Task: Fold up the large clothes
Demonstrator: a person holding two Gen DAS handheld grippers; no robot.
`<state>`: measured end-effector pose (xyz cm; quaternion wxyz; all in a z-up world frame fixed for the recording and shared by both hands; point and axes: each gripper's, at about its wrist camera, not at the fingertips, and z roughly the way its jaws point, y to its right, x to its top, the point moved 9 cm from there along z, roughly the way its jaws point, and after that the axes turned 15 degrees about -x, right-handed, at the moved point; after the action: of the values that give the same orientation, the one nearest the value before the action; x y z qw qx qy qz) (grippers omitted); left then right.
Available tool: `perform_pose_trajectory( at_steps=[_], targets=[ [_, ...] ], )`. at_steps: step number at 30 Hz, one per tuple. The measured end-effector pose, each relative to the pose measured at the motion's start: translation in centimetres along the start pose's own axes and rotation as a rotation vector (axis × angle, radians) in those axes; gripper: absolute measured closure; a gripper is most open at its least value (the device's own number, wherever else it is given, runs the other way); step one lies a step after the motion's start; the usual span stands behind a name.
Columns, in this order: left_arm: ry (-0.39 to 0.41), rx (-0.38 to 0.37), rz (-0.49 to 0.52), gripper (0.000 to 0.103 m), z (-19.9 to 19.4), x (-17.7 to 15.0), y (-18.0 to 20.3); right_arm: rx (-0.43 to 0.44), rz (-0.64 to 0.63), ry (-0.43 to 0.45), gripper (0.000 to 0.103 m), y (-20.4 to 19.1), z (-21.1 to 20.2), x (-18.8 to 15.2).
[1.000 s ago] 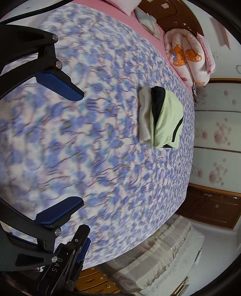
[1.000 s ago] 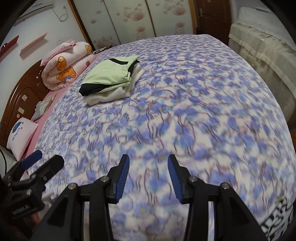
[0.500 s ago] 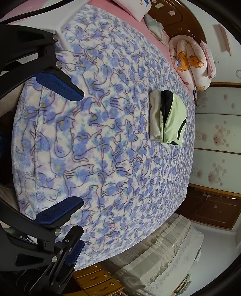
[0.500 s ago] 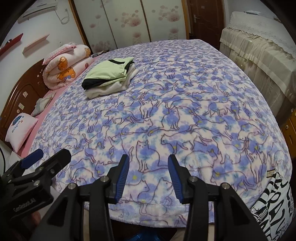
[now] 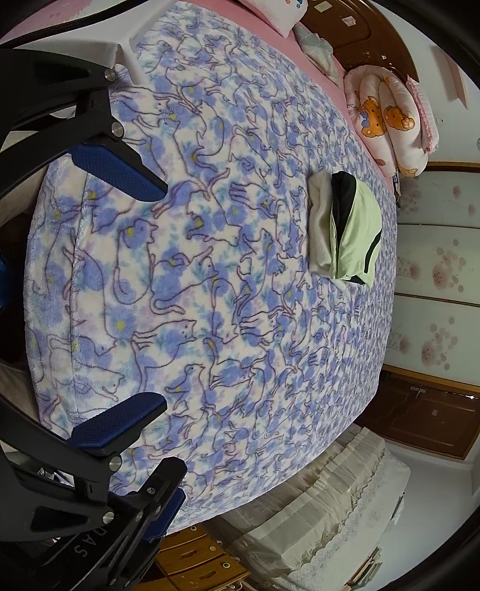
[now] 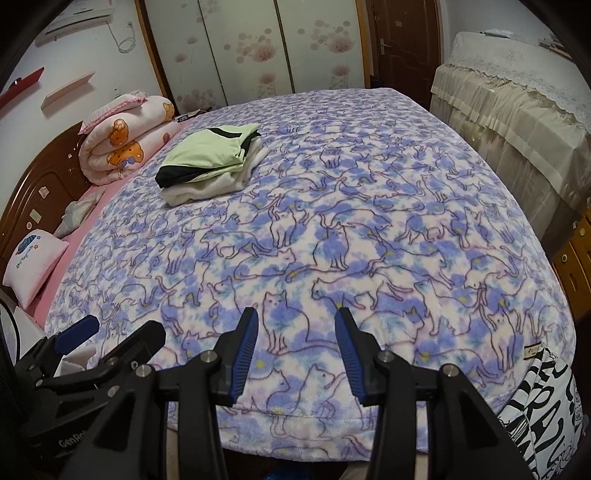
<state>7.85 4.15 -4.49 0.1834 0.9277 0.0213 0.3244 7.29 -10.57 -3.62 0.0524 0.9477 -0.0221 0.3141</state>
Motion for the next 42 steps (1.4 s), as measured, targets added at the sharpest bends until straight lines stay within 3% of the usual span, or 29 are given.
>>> perform_pose_trajectory(
  at_steps=[42],
  targets=[
    [-0.011,0.025,0.003,0.001,1.6,0.9,0.0,-0.032,0.020,-0.009,0.059,0.9,1.7,0.9]
  ],
)
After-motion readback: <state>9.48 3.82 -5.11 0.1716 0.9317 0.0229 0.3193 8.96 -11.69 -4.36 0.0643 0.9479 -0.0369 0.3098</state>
